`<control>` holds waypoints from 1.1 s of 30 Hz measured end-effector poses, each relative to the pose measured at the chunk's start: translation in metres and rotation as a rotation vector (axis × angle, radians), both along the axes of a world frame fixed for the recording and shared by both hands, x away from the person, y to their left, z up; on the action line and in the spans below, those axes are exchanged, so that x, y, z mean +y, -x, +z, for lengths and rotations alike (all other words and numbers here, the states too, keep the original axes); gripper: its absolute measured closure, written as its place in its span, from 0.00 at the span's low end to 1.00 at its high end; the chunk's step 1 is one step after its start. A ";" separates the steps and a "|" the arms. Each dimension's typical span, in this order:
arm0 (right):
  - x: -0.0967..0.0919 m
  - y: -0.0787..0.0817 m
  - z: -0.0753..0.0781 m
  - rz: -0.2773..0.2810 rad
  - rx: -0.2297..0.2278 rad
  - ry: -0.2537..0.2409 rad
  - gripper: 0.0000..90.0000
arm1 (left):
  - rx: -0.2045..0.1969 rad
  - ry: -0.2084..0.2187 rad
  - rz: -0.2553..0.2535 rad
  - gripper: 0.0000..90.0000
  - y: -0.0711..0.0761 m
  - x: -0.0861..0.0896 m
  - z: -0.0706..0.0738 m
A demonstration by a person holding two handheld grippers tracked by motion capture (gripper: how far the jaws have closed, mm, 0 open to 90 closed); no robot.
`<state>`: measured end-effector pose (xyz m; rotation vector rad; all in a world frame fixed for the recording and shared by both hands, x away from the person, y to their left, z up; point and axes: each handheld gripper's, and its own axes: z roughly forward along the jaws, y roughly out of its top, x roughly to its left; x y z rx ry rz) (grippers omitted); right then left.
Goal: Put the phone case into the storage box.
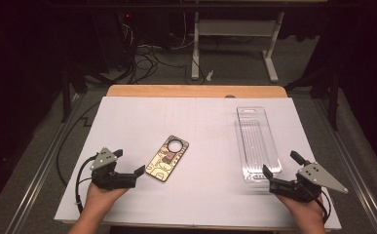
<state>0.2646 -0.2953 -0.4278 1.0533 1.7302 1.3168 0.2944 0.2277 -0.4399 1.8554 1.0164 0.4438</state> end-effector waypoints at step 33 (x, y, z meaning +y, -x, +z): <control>0.000 0.002 0.001 0.007 -0.009 -0.010 0.00 | 0.385 -0.312 -0.080 0.00 -0.035 -0.053 -0.003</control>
